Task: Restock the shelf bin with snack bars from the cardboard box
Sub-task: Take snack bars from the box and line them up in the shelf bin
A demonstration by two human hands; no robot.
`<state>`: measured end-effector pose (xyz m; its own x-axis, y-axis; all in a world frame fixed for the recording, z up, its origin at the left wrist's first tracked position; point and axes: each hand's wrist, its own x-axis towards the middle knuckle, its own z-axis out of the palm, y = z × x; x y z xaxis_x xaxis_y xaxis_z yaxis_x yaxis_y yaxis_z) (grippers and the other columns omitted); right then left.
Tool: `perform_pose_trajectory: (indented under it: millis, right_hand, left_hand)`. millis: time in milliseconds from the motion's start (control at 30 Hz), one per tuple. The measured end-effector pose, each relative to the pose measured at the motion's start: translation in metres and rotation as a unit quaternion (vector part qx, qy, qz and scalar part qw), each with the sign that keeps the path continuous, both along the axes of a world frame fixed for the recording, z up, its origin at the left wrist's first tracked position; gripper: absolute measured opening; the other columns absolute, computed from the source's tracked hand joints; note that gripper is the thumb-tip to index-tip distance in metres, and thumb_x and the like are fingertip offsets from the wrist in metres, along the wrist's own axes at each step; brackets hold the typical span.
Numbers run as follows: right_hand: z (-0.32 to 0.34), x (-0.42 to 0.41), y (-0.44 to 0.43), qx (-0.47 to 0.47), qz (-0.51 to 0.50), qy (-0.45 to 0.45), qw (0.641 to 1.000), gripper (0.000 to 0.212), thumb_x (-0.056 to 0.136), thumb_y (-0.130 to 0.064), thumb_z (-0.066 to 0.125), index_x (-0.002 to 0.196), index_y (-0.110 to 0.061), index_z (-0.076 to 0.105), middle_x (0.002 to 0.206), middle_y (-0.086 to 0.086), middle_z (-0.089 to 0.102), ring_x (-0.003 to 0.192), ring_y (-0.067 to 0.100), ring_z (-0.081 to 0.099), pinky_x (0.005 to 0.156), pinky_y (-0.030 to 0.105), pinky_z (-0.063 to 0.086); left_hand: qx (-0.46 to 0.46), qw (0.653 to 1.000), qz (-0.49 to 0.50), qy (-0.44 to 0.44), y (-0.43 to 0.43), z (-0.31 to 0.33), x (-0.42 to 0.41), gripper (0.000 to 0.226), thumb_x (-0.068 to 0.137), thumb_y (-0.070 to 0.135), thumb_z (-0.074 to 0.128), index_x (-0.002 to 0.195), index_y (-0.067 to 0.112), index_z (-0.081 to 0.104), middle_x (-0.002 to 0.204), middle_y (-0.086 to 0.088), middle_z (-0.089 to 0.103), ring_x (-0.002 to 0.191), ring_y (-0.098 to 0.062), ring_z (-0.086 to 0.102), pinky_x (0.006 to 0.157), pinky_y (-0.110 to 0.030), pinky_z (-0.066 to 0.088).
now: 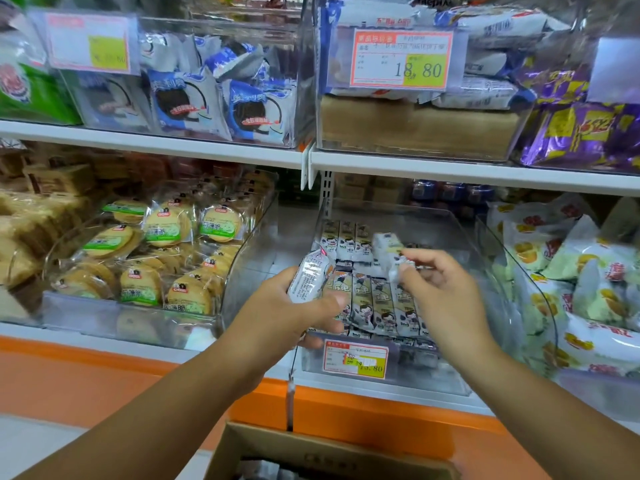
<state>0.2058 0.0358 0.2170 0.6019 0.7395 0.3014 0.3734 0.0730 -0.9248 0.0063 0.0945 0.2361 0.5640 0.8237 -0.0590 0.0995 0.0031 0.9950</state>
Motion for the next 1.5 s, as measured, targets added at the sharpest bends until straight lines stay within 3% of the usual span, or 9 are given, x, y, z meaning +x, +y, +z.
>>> perform_pose_trajectory:
  millis: [200,333,467,600,767,900,1167,1333,1500]
  right_hand:
    - [-0.01,0.041,0.028,-0.095,-0.028,-0.1,0.99,0.014,0.092,-0.025,0.061,0.104,-0.032,0.065,0.094,0.001,0.069,0.08,0.021,0.068,0.057,0.023,0.051]
    - [-0.008,0.048,0.047,-0.126,-0.033,-0.175,0.976,0.016,0.092,-0.022,0.061,0.106,-0.024,0.068,0.102,-0.001,0.069,0.072,0.005,0.058,0.057,0.019,0.039]
    - [-0.009,0.047,0.065,-0.169,-0.04,-0.219,0.96,0.015,0.094,-0.022,0.06,0.103,-0.02,0.072,0.105,-0.004,0.069,0.088,0.009,0.057,0.075,0.022,0.042]
    - [-0.015,0.055,0.074,-0.185,-0.031,-0.237,0.953,0.023,0.096,-0.023,0.054,0.113,-0.024,0.069,0.114,0.0,0.068,0.108,0.023,0.057,0.092,0.039,0.049]
    - [-0.019,0.059,0.075,-0.213,0.018,-0.229,0.95,0.035,0.099,-0.02,0.046,0.131,-0.028,0.055,0.113,0.003,0.06,0.062,0.017,0.052,0.057,0.025,0.042]
    - [-0.01,0.049,0.062,-0.162,0.008,-0.234,0.959,0.041,0.096,-0.014,0.045,0.134,-0.028,0.052,0.127,0.0,0.059,0.105,0.017,0.053,0.087,0.032,0.046]
    - [0.032,-0.016,-0.012,-0.109,0.214,-0.023,0.971,0.027,0.091,-0.038,0.054,0.118,-0.034,0.058,0.089,-0.011,0.073,0.07,0.014,0.07,0.064,0.027,0.056]
    - [0.027,-0.02,-0.03,-0.083,0.242,0.098,0.962,0.028,0.084,-0.016,0.064,0.112,-0.013,0.062,0.085,0.012,0.073,0.07,0.025,0.067,0.06,0.028,0.056]
    - [0.03,-0.01,-0.039,-0.041,0.236,0.148,0.96,0.024,0.089,0.008,0.054,0.102,-0.011,0.063,0.089,0.004,0.074,0.074,0.018,0.067,0.066,0.027,0.055]
  left_hand:
    - [0.085,0.996,0.032,0.015,0.01,-0.005,-0.001,0.021,0.082,0.028,0.075,0.097,0.026,0.06,0.05,0.012,0.058,0.045,-0.003,0.052,0.047,-0.014,0.043]
    - [0.133,0.99,0.044,0.023,0.017,-0.005,-0.008,0.007,0.089,0.031,0.064,0.094,0.035,0.059,0.06,0.016,0.056,0.056,-0.003,0.052,0.052,-0.018,0.041]
    - [0.094,0.995,0.038,-0.002,0.018,-0.002,-0.015,0.017,0.09,0.031,0.05,0.096,0.044,0.06,0.08,-0.008,0.045,0.067,-0.019,0.038,0.054,-0.029,0.032]
    - [0.122,0.992,0.028,0.013,0.014,-0.001,-0.017,0.033,0.099,0.019,0.044,0.106,0.048,0.059,0.083,-0.007,0.047,0.066,-0.015,0.043,0.048,-0.018,0.039]
    - [0.145,0.989,0.005,0.016,0.015,-0.01,-0.015,0.032,0.097,0.023,0.057,0.115,0.05,0.057,0.075,-0.002,0.063,0.063,-0.013,0.054,0.059,-0.029,0.05]
    - [0.162,0.987,0.006,0.02,0.01,-0.01,-0.011,0.045,0.089,0.024,0.067,0.125,0.047,0.053,0.097,0.007,0.071,0.069,-0.005,0.065,0.057,-0.022,0.052]
    - [0.23,0.972,-0.017,0.051,-0.003,-0.011,0.003,0.059,0.078,0.024,0.081,0.116,0.056,0.05,0.104,0.016,0.053,0.088,0.01,0.056,0.067,-0.011,0.05]
    - [0.294,0.952,-0.029,0.08,-0.016,-0.01,0.009,0.061,0.079,0.022,0.08,0.119,0.057,0.051,0.103,0.016,0.048,0.096,0.005,0.051,0.073,-0.01,0.05]
    - [0.228,0.972,-0.031,0.048,-0.018,-0.007,0.005,0.052,0.081,0.033,0.077,0.121,0.051,0.049,0.111,0.021,0.054,0.098,0.014,0.051,0.072,-0.004,0.046]
